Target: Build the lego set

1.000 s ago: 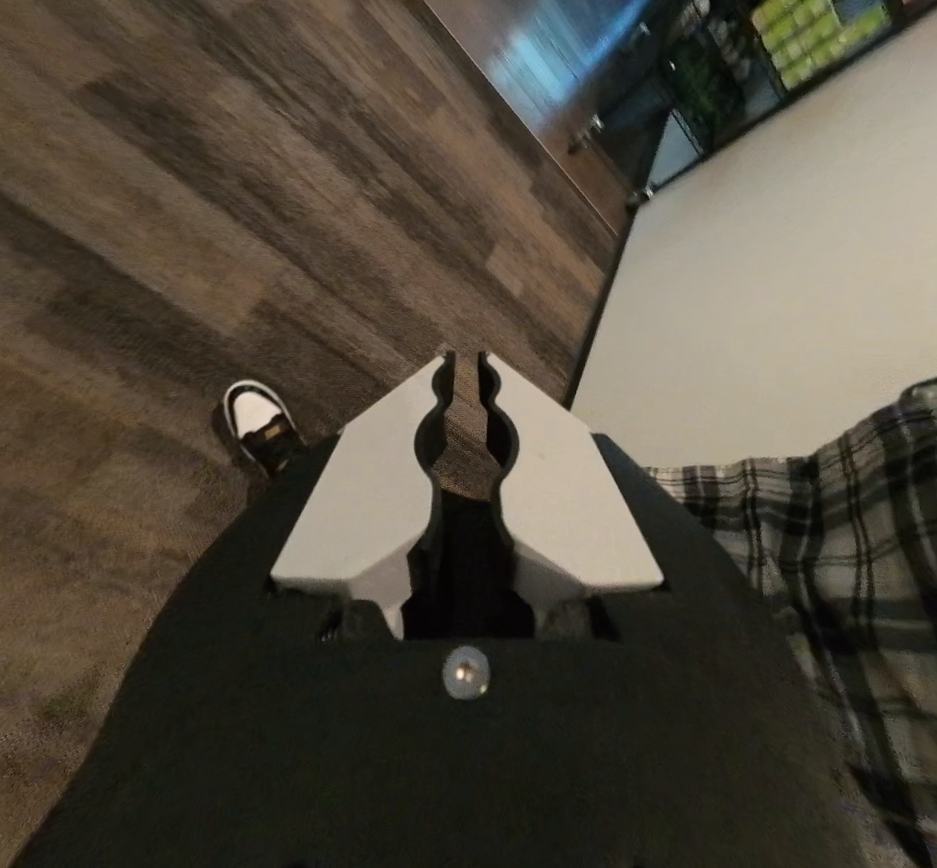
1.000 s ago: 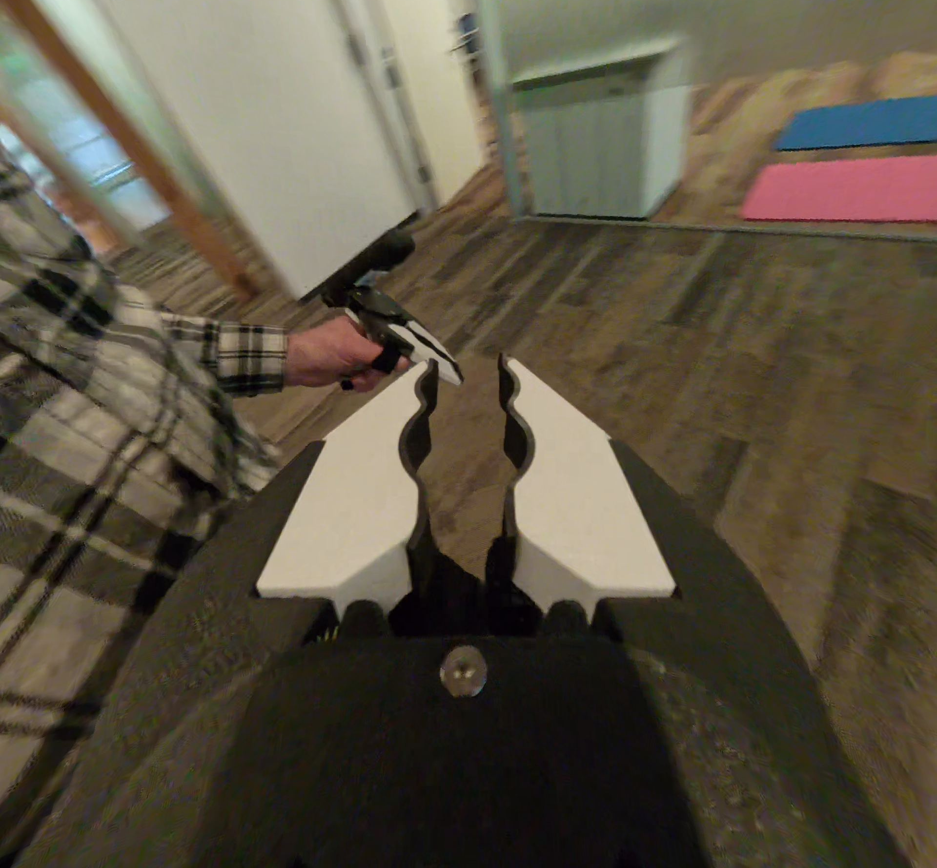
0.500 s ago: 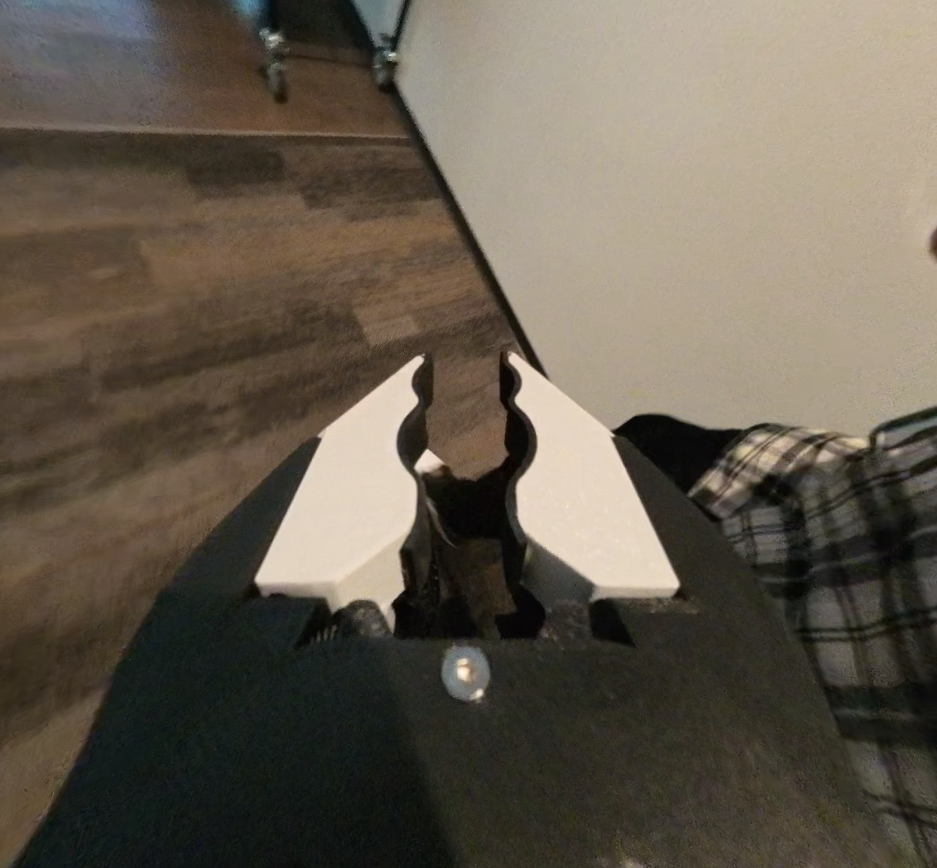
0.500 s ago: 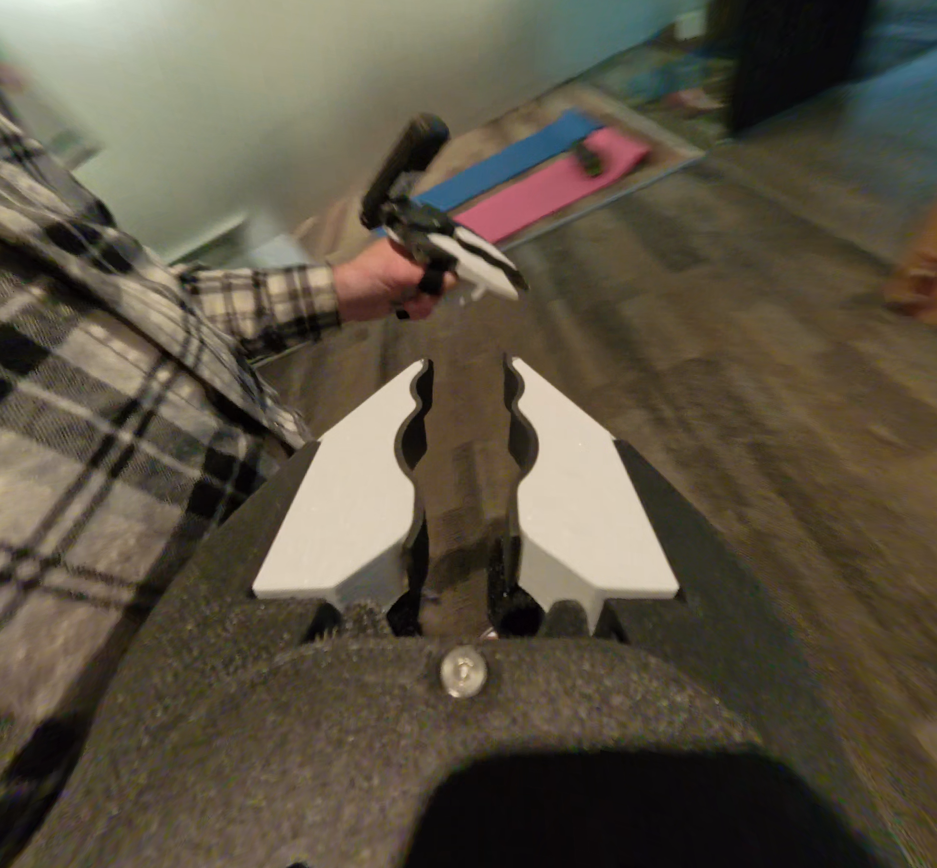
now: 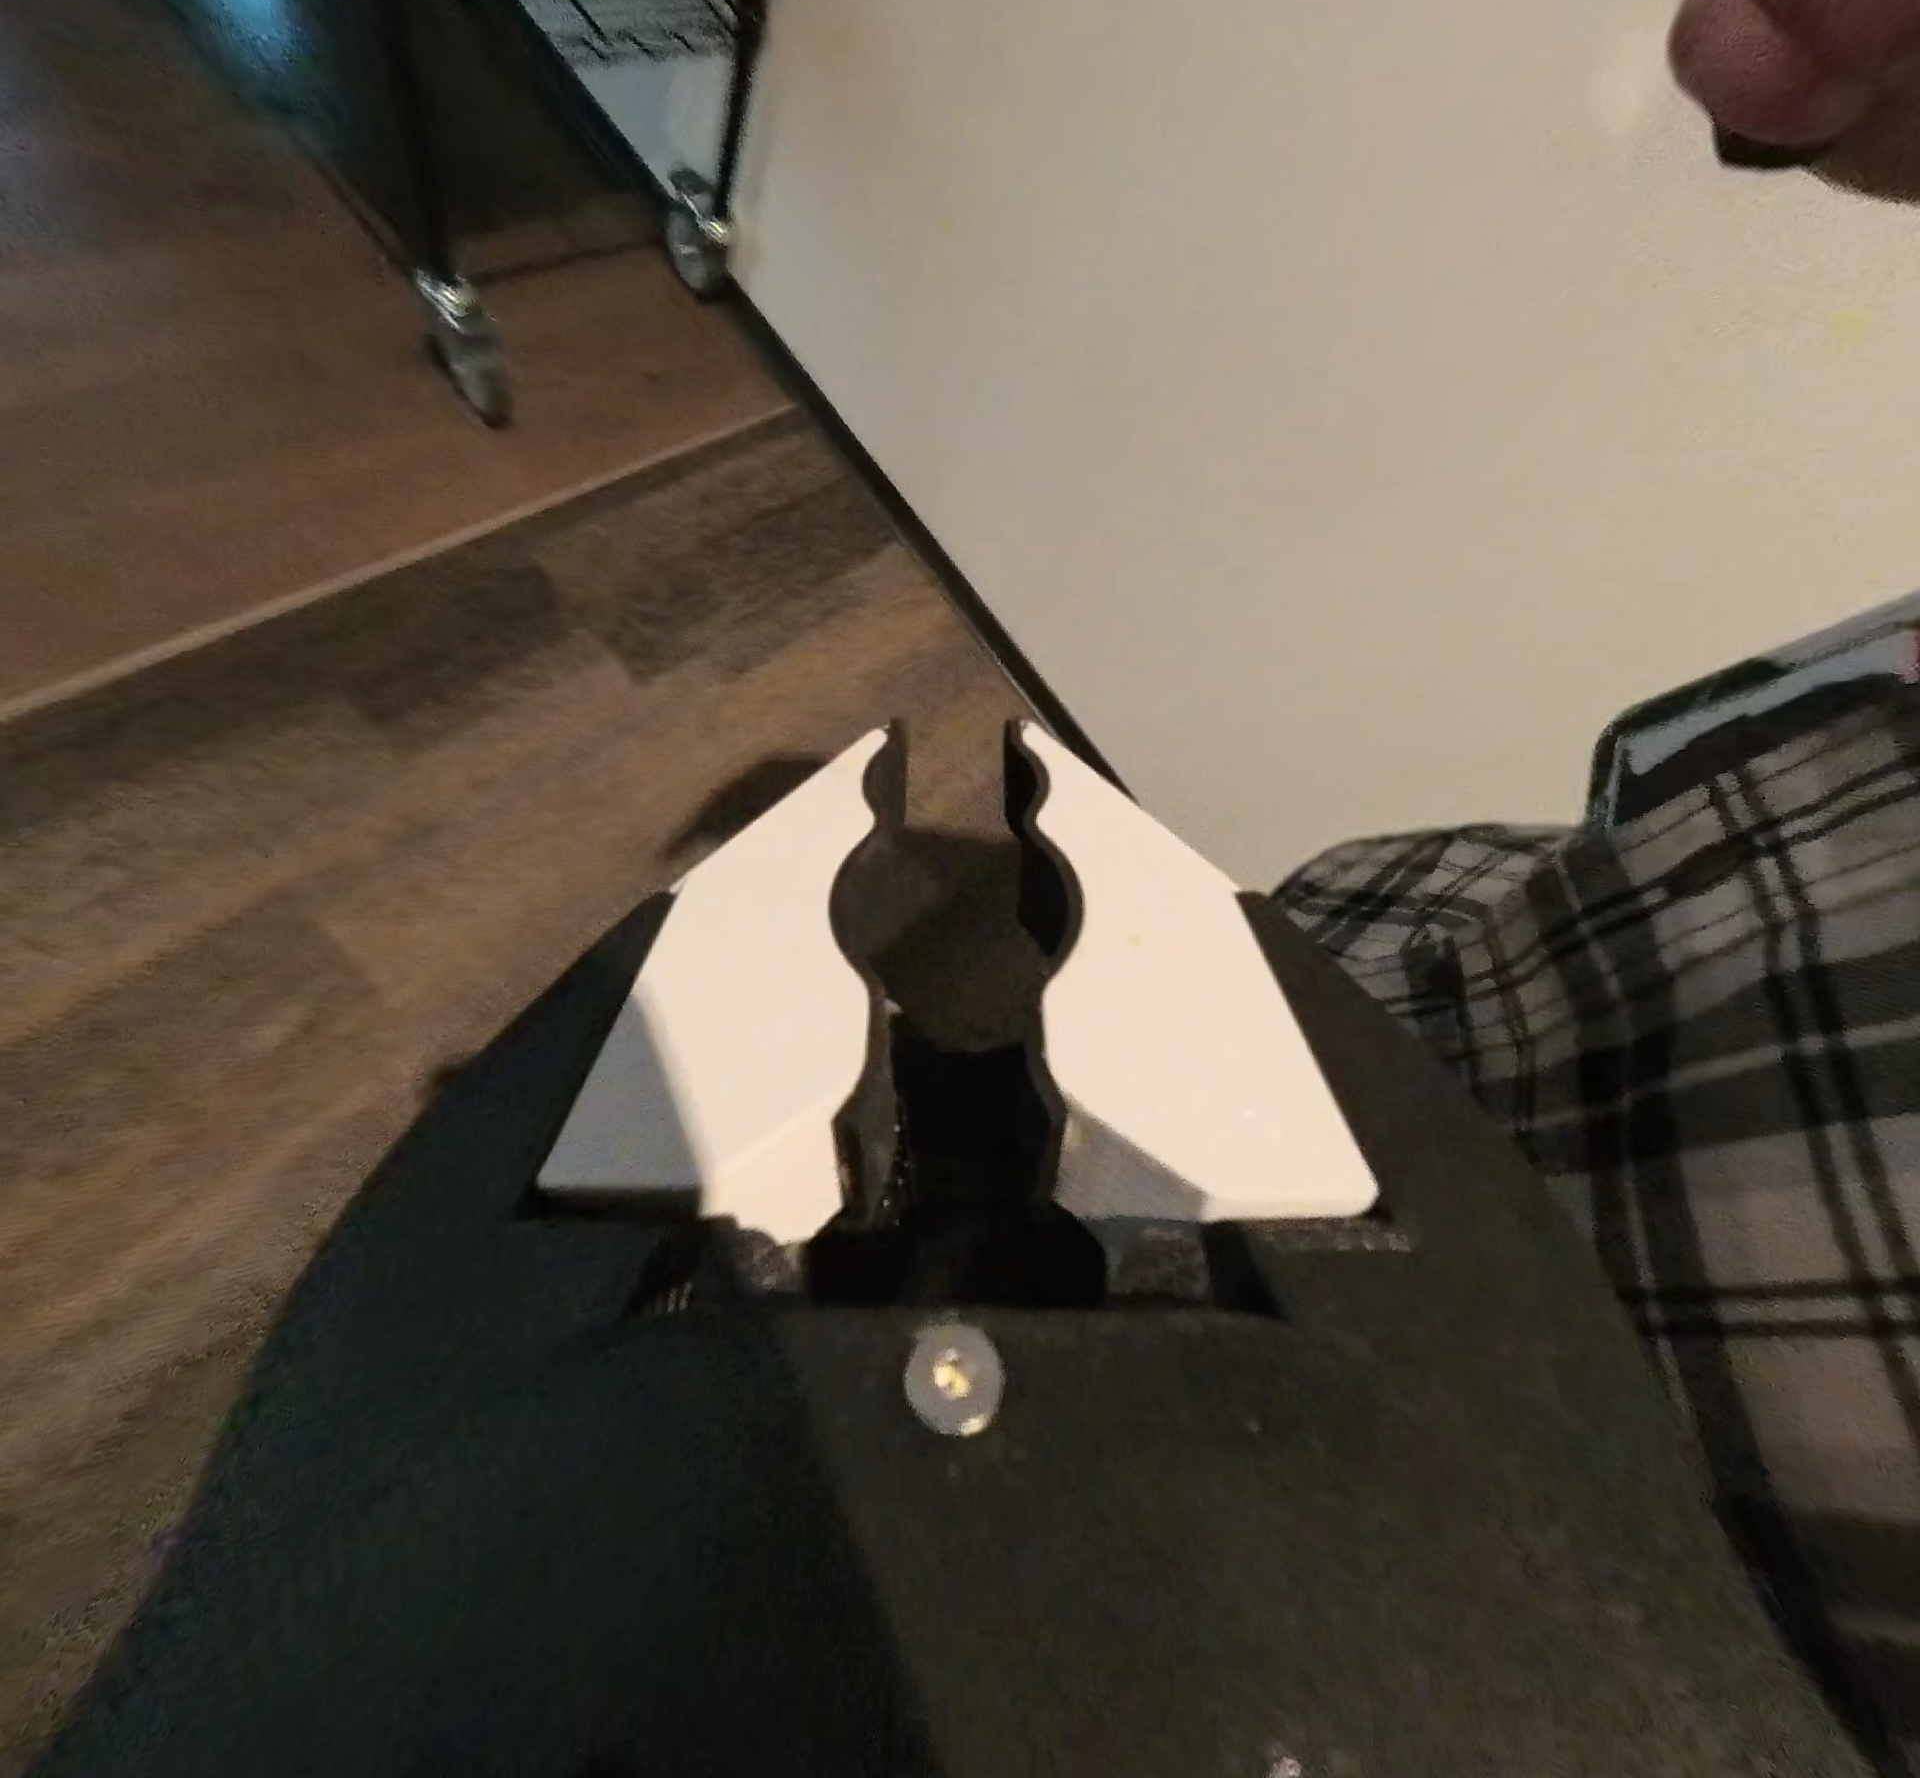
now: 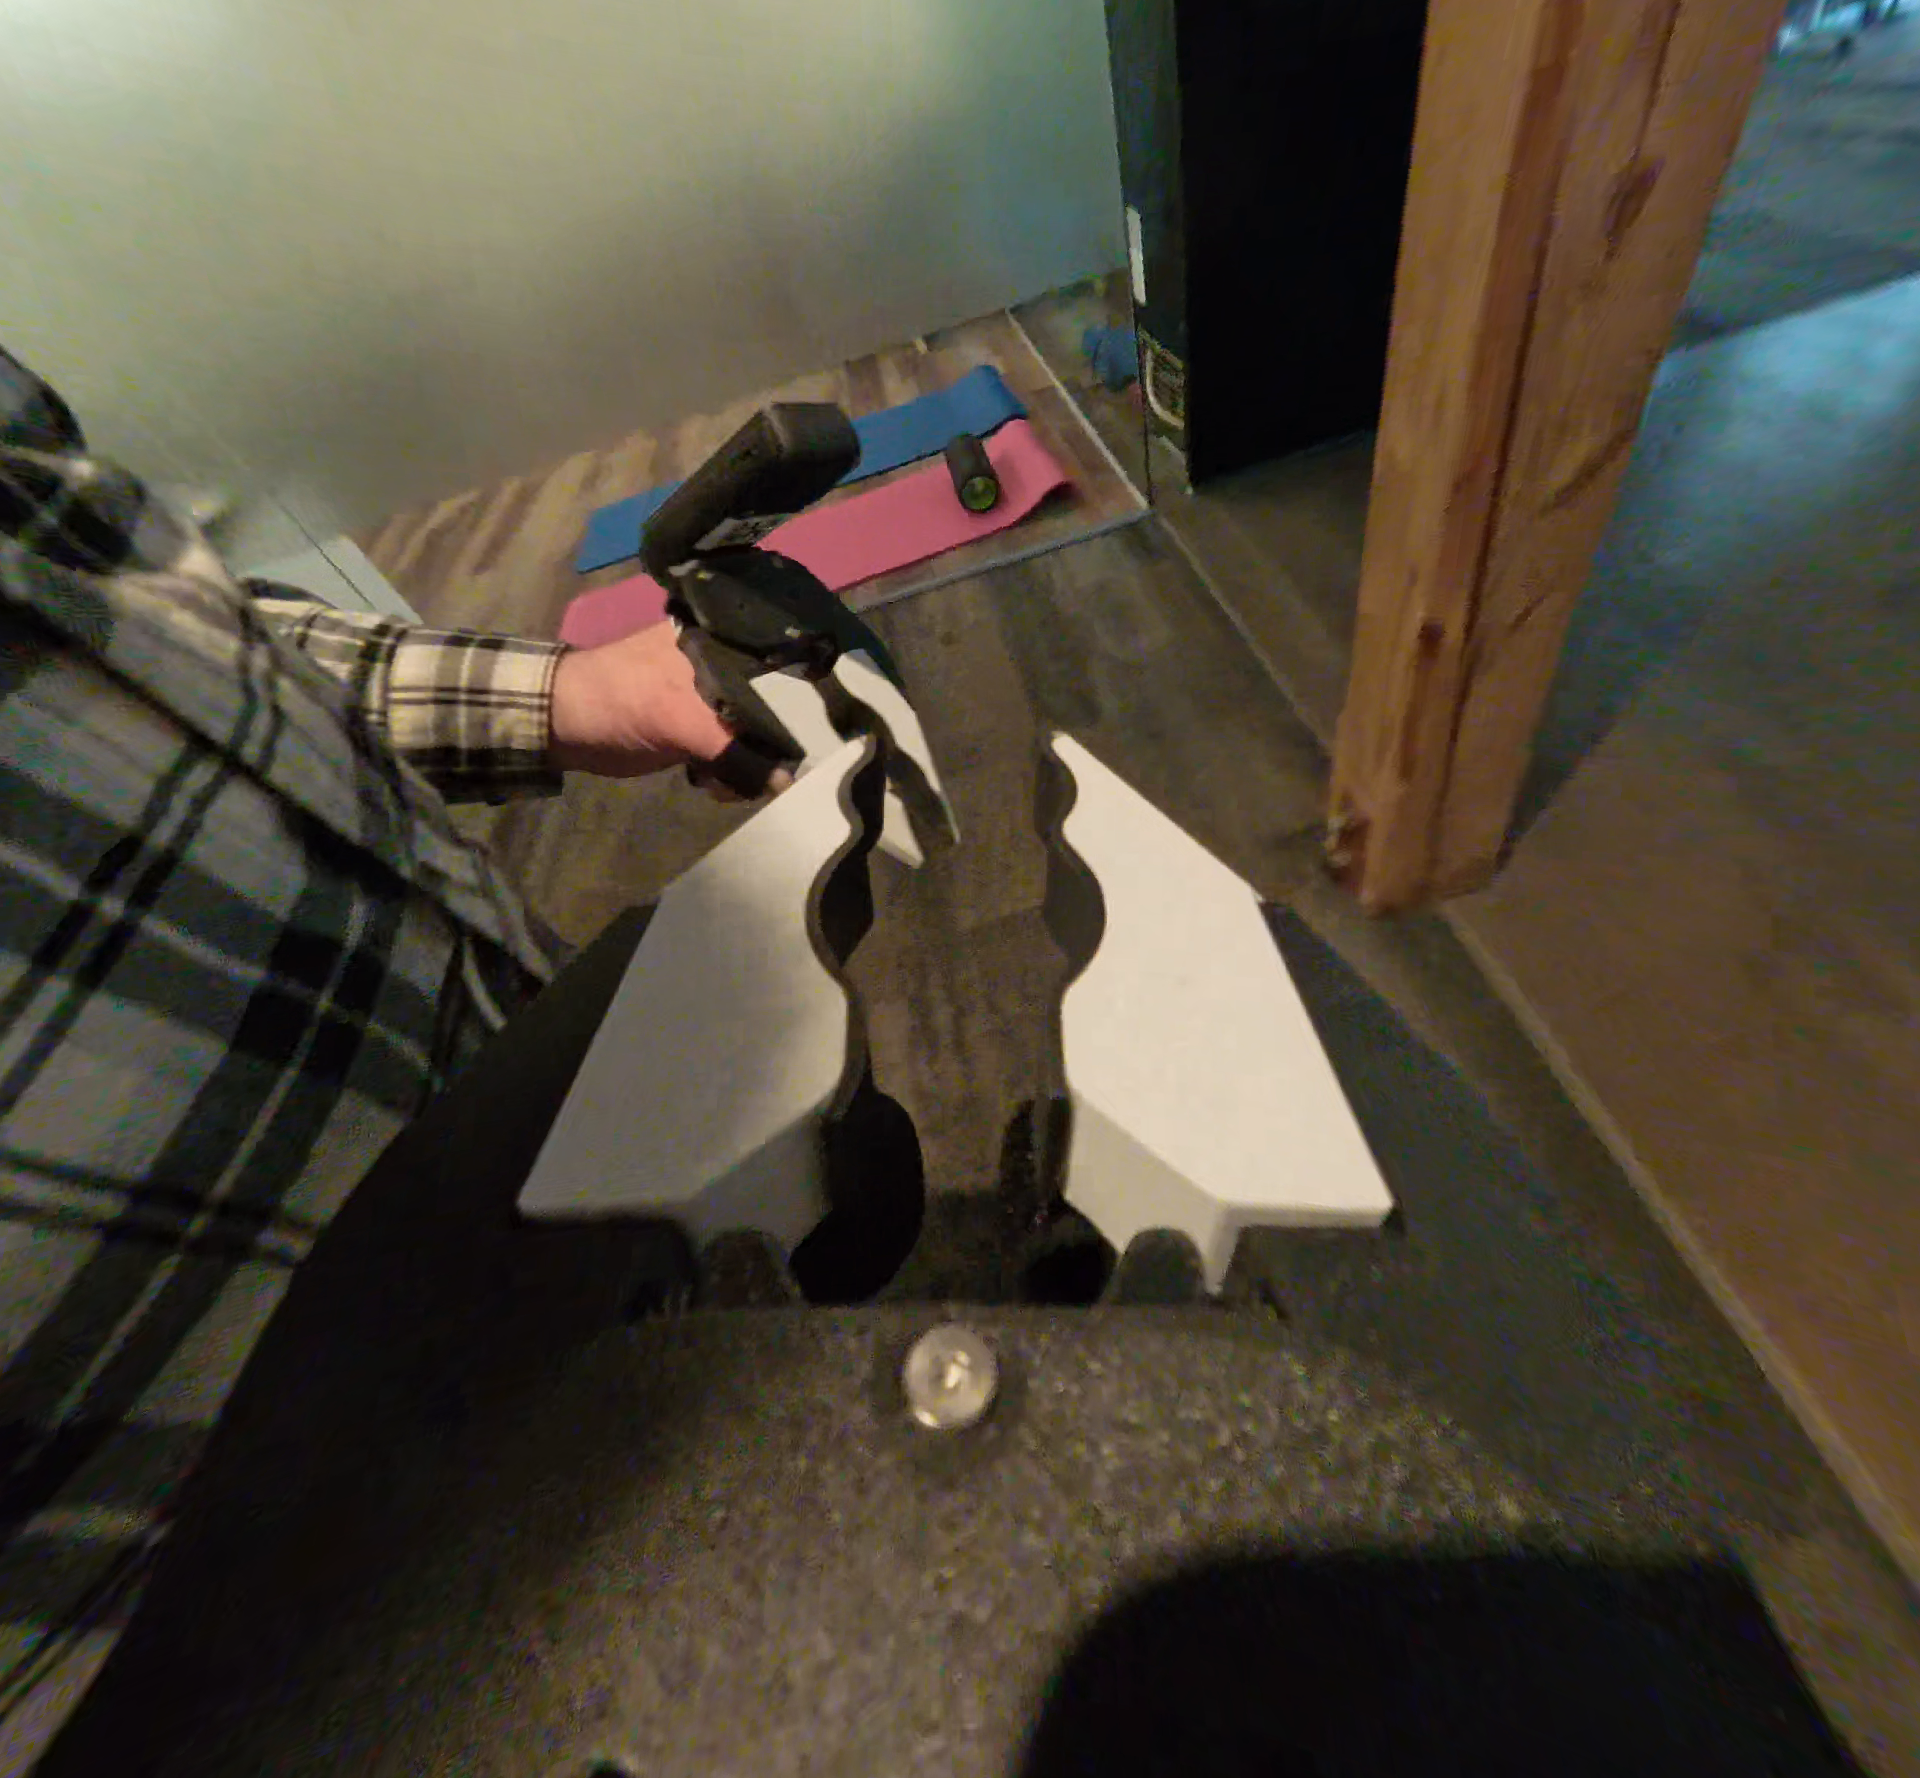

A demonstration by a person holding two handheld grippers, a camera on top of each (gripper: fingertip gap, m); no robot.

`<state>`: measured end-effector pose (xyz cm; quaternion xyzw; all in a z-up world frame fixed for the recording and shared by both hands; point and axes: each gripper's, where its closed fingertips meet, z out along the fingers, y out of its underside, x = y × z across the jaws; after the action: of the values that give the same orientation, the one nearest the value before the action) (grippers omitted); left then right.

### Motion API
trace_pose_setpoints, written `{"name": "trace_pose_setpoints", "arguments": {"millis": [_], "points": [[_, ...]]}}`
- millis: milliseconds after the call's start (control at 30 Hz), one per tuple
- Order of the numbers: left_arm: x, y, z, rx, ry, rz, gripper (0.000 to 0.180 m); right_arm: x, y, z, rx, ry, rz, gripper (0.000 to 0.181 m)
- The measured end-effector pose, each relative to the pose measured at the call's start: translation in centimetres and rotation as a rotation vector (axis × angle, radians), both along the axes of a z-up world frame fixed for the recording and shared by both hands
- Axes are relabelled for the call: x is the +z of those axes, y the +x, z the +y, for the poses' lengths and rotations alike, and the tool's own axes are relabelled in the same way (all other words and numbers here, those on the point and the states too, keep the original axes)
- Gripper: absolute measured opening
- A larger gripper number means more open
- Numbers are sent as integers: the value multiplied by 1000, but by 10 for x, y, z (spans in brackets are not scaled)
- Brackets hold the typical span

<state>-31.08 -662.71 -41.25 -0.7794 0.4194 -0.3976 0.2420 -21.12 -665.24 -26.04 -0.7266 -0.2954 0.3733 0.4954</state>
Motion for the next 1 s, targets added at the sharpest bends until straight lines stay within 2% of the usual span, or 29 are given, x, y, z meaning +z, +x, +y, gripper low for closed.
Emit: {"name": "trace_pose_setpoints", "arguments": {"millis": [200,300,367,433,500,600,733,833,900,1000], "points": [[-11,18,204,80,1,-32,16,4,20,213,48,81,-19,28],[-28,51,314,31,-62,-69,16,-20,32,305,-16,5,4,28],[-16,87,391,-32,-82,-104,17,-24,44,364,-69,-94,82,28],[8,127,466,-131,-46,-133,18,-14,60,421,-114,-125,162,28],[22,164,537,-226,17,-91,21,-12,84,480,-169,-132,131,29],[53,222,639,-311,88,-117,24,-5,135,571,-272,-115,117,29],[48,283,771,-325,154,-112,29,-27,203,693,-338,-119,87,29],[23,312,862,-278,122,-82,25,-51,247,796,-294,-136,100,28],[11,325,919,-223,43,-59,22,-57,277,875,-254,-140,116,27],[18,343,1006,-146,-38,-52,21,-35,320,997,-189,-97,96,28]]}}
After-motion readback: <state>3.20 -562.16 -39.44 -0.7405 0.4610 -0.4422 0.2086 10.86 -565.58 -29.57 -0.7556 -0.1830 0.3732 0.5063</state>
